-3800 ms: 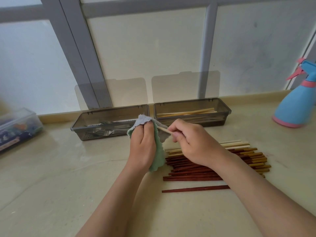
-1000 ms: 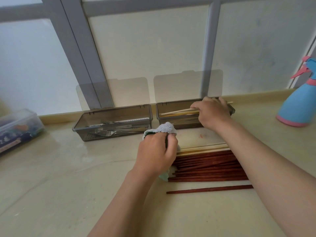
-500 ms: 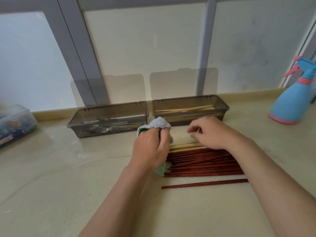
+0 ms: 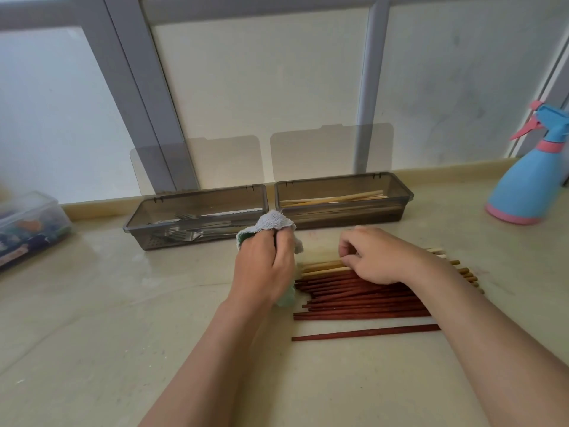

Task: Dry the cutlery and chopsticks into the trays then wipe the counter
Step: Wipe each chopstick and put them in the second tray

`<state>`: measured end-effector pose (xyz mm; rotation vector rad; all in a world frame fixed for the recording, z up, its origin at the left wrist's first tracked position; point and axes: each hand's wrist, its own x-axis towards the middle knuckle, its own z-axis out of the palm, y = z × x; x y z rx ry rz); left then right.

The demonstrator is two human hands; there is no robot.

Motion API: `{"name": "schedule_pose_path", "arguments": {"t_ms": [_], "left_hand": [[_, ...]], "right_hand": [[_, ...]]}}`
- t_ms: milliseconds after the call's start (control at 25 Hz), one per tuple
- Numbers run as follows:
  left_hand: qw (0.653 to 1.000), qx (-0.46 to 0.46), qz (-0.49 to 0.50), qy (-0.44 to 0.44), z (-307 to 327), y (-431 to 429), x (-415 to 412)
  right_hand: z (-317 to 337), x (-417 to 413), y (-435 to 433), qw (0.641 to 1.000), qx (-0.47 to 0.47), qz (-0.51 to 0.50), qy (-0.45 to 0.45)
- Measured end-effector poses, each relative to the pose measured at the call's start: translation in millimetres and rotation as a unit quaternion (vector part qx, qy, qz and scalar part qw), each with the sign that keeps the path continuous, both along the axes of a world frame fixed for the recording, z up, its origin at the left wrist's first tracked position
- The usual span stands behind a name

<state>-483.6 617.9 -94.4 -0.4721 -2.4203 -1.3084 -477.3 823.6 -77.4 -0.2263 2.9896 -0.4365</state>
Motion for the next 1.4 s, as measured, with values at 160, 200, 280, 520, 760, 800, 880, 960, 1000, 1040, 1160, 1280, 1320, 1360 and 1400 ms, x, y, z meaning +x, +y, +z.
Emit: {"name": "schedule_pose_path", "arguments": {"t_ms": [160, 200, 280, 520, 760, 800, 880, 960, 1000, 1040, 1160, 1280, 1320, 1360, 1400], "left_hand": [[0.995, 0.082, 0.039, -0.03, 1, 1, -3], [0.993, 0.103, 0.049, -0.04, 1, 1, -4], [0.991, 0.117, 0.049, -0.042, 3, 3, -4], [0.978, 0.196, 0.031, -0.066, 11, 11, 7], [0.964, 0.249, 0.052, -0.081, 17, 11, 8], [0.97, 0.231, 0.051, -0.064, 17, 13, 10], [0.982, 0.18, 0.05, -0.027, 17, 15, 12], [0.987, 0.151, 0.053, -0.004, 15, 15, 13], [0.988, 0.147, 0.052, -0.001, 16, 16, 13], [0.987, 0.153, 0.052, -0.006, 16, 15, 12], [0.966, 0.239, 0.089, -0.044, 25, 10, 10], [0.928, 0.327, 0.163, -0.076, 34, -2, 5], [0.923, 0.331, 0.177, -0.079, 34, -4, 5], [0.925, 0.327, 0.177, -0.079, 33, -4, 5], [0.933, 0.314, 0.16, -0.078, 31, -1, 6]], "right_hand": [[5, 1, 0, 0.986, -0.096, 0.011, 0.139], [7, 2, -2, 0.974, -0.12, 0.022, 0.189], [9, 5, -11, 0.956, -0.149, 0.055, 0.246], [-1, 9, -37, 0.941, -0.196, 0.125, 0.245], [-2, 16, -50, 0.93, -0.269, 0.139, 0.209], [-2, 16, -53, 0.925, -0.282, 0.141, 0.21], [-4, 17, -59, 0.915, -0.312, 0.14, 0.215], [-5, 16, -62, 0.91, -0.33, 0.134, 0.215], [-6, 15, -63, 0.91, -0.333, 0.127, 0.209], [-5, 15, -62, 0.914, -0.331, 0.119, 0.2], [2, 15, -49, 0.938, -0.294, 0.09, 0.163], [3, 11, -33, 0.959, -0.237, 0.077, 0.133], [2, 10, -31, 0.962, -0.23, 0.08, 0.124], [1, 10, -33, 0.963, -0.228, 0.084, 0.118], [0, 9, -36, 0.962, -0.228, 0.089, 0.119]]}}
